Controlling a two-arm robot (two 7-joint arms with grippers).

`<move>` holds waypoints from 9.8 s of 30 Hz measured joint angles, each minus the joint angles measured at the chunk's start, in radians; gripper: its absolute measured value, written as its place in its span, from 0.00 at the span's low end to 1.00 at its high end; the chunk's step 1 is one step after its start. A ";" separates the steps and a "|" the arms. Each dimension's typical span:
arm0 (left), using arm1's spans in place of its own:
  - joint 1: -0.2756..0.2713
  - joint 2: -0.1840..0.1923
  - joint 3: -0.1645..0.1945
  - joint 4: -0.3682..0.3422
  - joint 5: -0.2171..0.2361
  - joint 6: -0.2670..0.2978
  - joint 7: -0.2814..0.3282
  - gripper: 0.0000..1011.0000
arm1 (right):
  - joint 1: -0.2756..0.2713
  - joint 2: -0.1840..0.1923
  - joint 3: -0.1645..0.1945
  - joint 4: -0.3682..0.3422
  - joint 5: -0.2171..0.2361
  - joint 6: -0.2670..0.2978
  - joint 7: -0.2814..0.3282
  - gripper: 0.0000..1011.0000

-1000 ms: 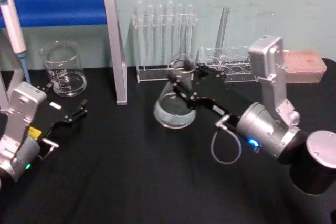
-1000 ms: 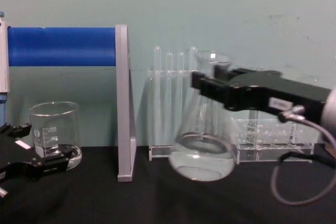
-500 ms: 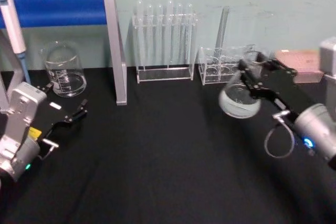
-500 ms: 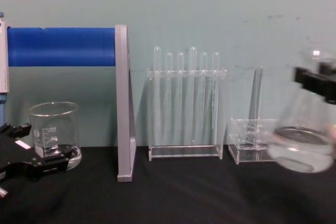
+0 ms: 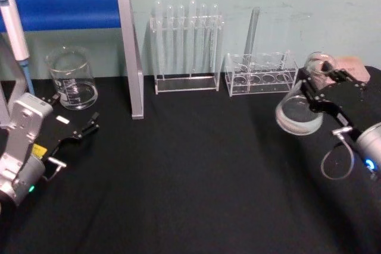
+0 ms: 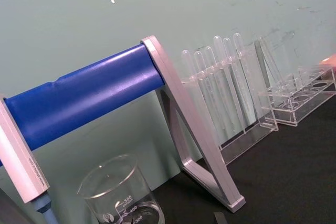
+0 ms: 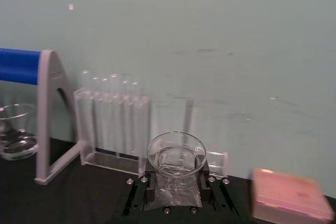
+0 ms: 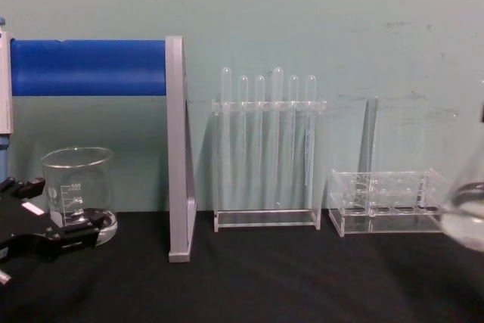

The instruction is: Grasp the erlenmeyer flask with one hand, shake it three times, then place it back.

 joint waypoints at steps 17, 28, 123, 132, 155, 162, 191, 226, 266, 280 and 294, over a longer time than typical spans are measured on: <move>0.000 0.000 0.000 0.000 0.000 0.000 0.000 0.99 | 0.167 -0.046 -0.193 0.135 -0.006 -0.002 0.174 0.45; 0.000 0.000 0.000 0.000 0.000 0.000 0.000 0.99 | 0.240 -0.050 -0.286 0.193 0.024 -0.016 0.247 0.45; 0.000 0.000 0.000 0.000 0.000 0.000 0.000 0.99 | 0.282 0.105 -0.423 0.362 0.145 -0.147 0.425 0.45; 0.000 0.000 0.000 0.000 0.000 0.000 0.000 0.99 | 0.280 0.104 -0.426 0.363 0.139 -0.143 0.422 0.45; 0.000 0.000 0.000 0.000 0.000 0.000 0.000 0.99 | 0.287 0.105 -0.435 0.368 0.140 -0.144 0.444 0.45; 0.000 0.000 0.000 0.000 0.000 0.000 0.000 0.99 | 0.286 0.105 -0.434 0.368 0.140 -0.143 0.441 0.45; 0.000 0.000 0.000 0.000 0.000 0.000 0.000 0.99 | 0.285 0.105 -0.432 0.366 0.140 -0.142 0.438 0.80; 0.000 0.000 0.000 0.000 0.000 0.000 0.000 0.99 | 0.257 0.132 -0.419 0.340 0.148 -0.144 0.436 0.99; 0.000 0.000 0.000 0.000 0.000 0.000 0.000 0.99 | 0.155 0.067 -0.210 0.361 0.060 -0.065 0.034 0.99; 0.000 0.000 0.000 0.000 0.000 0.000 0.000 0.99 | 0.239 -0.015 -0.208 0.486 0.009 -0.042 0.009 0.99; 0.000 0.000 0.000 0.000 0.000 0.000 0.000 0.99 | 0.242 -0.018 -0.205 0.490 0.007 -0.038 0.011 0.99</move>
